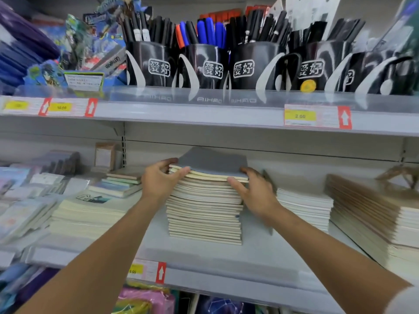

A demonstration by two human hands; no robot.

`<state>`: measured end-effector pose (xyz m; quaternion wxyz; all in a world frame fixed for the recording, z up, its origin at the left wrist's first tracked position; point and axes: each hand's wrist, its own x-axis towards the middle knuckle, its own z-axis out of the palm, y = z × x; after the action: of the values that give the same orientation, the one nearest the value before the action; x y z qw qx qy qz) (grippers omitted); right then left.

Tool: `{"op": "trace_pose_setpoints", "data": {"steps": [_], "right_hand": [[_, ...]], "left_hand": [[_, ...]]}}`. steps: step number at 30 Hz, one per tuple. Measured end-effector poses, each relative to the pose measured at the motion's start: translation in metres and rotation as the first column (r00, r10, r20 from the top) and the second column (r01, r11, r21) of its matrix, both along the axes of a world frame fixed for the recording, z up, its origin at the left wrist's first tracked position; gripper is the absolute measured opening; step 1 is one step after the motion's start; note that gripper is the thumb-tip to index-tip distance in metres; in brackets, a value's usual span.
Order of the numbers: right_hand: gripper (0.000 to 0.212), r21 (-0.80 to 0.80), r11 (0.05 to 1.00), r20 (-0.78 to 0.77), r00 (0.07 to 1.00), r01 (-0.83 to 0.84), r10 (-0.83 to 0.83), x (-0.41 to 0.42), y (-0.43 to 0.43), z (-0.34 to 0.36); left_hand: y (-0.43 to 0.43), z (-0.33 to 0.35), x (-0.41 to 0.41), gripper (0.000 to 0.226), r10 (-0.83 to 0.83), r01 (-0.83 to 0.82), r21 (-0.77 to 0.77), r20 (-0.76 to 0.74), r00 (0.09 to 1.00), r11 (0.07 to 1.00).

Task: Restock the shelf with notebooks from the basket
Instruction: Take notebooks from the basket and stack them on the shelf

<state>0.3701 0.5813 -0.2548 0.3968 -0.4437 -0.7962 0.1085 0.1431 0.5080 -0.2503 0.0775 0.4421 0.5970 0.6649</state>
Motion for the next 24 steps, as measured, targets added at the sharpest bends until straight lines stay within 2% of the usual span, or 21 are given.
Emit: {"op": "trace_pose_setpoints", "data": {"steps": [4,9,15,17,20,22,24], "right_hand": [[0.07,-0.085,0.996,-0.04,0.999,-0.013,0.01,-0.004,0.012,-0.003],[0.066,-0.089,0.996,-0.116,0.993,-0.032,0.021,-0.004,0.015,-0.003],[0.066,-0.098,0.995,-0.056,0.998,-0.01,0.005,-0.008,0.015,-0.004],[0.066,-0.05,0.999,-0.08,0.996,0.022,-0.026,-0.012,0.012,-0.006],[0.068,0.076,0.984,-0.089,0.984,0.164,-0.157,-0.019,0.003,-0.012],[0.062,0.213,0.948,-0.047,0.971,0.238,-0.233,-0.022,-0.009,-0.014],[0.053,0.366,0.904,-0.033,0.974,0.222,-0.226,-0.027,-0.021,-0.014]], "left_hand": [[0.011,-0.005,-0.001,0.051,0.011,-0.012,0.031,0.021,1.0,0.999],[0.016,-0.006,-0.001,0.054,0.084,-0.083,0.03,-0.018,0.996,0.996],[0.012,-0.005,0.008,0.054,0.263,-0.265,0.005,-0.132,0.956,0.964],[0.01,-0.006,0.01,0.055,0.232,-0.235,-0.009,-0.149,0.961,0.972],[0.007,-0.011,0.005,0.054,0.111,-0.125,-0.075,-0.171,0.979,0.989],[-0.004,-0.014,0.0,0.041,0.001,-0.013,-0.11,-0.11,0.994,0.994],[-0.02,-0.02,-0.007,0.034,-0.071,0.067,-0.123,-0.032,0.997,0.99]]}}
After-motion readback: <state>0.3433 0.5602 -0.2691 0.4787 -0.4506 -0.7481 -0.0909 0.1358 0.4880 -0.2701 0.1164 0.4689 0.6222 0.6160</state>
